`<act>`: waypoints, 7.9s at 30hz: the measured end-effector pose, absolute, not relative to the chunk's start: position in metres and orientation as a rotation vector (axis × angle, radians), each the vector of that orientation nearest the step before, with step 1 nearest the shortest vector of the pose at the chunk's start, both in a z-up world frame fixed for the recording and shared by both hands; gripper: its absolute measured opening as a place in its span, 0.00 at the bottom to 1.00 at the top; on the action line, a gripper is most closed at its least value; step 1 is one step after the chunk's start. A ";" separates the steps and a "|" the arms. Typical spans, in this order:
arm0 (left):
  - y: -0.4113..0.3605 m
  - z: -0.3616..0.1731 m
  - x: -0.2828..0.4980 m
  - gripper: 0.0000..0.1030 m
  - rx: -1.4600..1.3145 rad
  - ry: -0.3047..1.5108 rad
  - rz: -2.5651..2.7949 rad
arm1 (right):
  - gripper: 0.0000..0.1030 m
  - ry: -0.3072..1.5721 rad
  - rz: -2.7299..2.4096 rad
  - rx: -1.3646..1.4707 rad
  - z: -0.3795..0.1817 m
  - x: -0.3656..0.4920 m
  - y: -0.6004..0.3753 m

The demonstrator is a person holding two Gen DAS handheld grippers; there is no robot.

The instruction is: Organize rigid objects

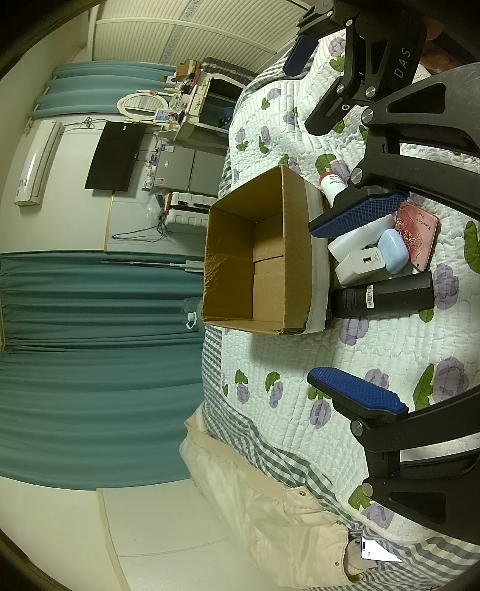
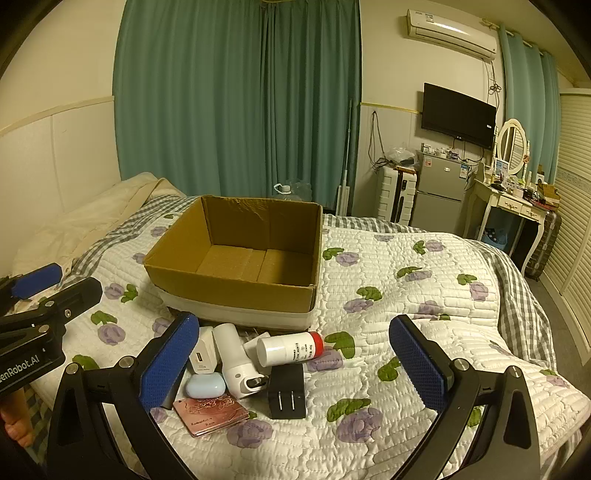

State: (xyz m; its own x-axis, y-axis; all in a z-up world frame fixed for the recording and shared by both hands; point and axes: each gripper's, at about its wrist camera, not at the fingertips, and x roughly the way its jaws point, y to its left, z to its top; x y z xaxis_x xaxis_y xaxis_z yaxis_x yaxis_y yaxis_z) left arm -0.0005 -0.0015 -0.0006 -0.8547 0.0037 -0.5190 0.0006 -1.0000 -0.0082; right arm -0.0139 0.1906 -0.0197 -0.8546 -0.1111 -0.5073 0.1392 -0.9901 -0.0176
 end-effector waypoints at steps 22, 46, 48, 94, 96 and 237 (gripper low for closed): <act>-0.001 0.000 -0.001 0.73 -0.847 -0.013 3.024 | 1.00 0.084 -2.899 0.788 -0.019 -0.014 0.189; -0.002 -0.001 -0.001 0.73 -0.864 -0.011 3.026 | 1.00 0.094 -2.889 0.819 -0.023 -0.018 0.192; -0.004 -0.006 -0.007 0.73 -0.904 -0.010 3.031 | 1.00 0.097 -2.883 0.861 -0.030 -0.023 0.195; -0.005 -0.112 -0.057 0.30 -1.396 0.002 2.700 | 0.48 0.177 -2.551 1.418 -0.147 -0.097 0.185; -0.004 -0.110 -0.058 0.30 -1.384 0.002 2.705 | 0.39 0.182 -2.536 1.426 -0.151 -0.101 0.181; 0.037 0.004 -0.162 0.27 -0.973 0.058 2.872 | 0.31 0.227 -2.630 0.979 0.021 -0.198 0.157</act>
State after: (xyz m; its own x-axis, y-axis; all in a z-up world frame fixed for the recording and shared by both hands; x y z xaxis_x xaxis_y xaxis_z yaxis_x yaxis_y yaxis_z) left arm -0.1623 0.0369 0.0039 -0.7889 0.0902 -0.6079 -0.1147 -0.9934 0.0015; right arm -0.1984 0.1567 0.0209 -0.7121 -0.2446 -0.6581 0.3536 -0.9347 -0.0352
